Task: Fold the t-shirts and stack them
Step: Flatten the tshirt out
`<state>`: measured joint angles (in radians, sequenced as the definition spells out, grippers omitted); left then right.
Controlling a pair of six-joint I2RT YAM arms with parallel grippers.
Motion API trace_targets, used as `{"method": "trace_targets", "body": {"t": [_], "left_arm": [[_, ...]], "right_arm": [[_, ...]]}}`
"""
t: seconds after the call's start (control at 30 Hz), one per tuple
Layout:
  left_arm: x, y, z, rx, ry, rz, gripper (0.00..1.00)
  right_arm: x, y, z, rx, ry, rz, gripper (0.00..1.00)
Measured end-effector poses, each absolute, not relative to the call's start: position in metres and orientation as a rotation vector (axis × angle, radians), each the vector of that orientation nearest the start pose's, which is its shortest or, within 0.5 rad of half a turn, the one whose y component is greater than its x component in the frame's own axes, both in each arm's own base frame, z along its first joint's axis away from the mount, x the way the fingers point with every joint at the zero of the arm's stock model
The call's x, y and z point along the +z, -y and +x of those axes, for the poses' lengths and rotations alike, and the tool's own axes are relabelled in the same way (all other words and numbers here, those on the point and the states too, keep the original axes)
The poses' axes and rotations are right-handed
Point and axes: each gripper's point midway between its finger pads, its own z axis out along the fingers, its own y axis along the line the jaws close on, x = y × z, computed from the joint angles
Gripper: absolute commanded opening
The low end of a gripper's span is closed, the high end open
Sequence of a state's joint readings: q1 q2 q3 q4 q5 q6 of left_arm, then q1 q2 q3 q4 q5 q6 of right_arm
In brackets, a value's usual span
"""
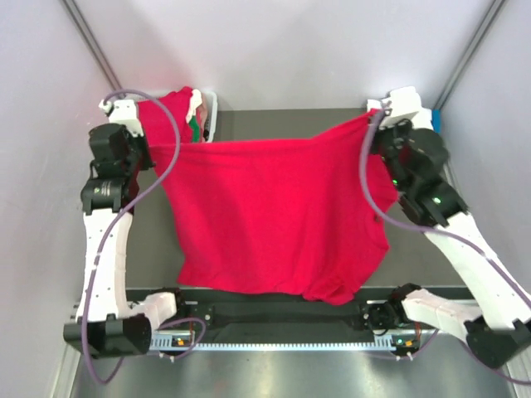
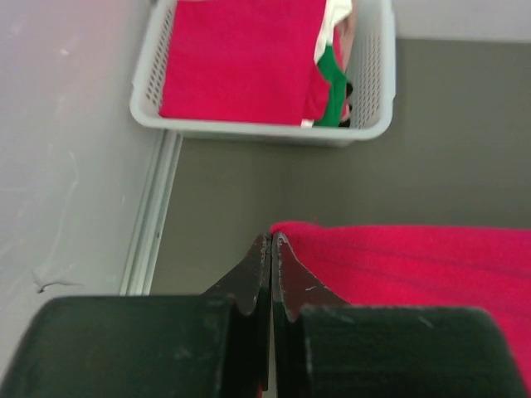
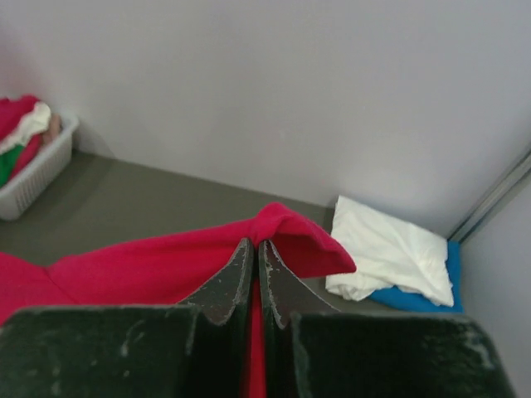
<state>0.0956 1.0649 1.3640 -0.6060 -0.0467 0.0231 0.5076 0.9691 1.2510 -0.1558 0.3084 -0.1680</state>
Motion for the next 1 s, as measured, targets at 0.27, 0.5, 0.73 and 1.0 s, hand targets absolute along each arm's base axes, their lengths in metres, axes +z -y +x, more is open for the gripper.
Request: {"method": "trace_targets", "body": {"t": [0.27, 0.5, 0.73, 1.0], "left_arm": [[0.282, -0.046, 0.382, 0.141, -2.051, -0.056, 0.0], [0.227, -0.039, 0.426, 0.15, -2.146, 0.029, 0.0], [0.139, -0.038, 0.448, 0.17, -2.339, 0.114, 0.0], [0.105, -0.047, 0.473, 0.222, -2.398, 0.121, 0.0]], "right_arm": [[0.321, -0.104, 0.398, 0.009, -1.721, -0.17, 0.0], [0.267, -0.109, 0.441, 0.031, -1.808, -0.124, 0.0], [0.217, -0.111, 0.469, 0.029, -1.906, -0.125, 0.0], [0.192, -0.115, 0.51, 0.047, -1.949, -0.13, 0.0]]}}
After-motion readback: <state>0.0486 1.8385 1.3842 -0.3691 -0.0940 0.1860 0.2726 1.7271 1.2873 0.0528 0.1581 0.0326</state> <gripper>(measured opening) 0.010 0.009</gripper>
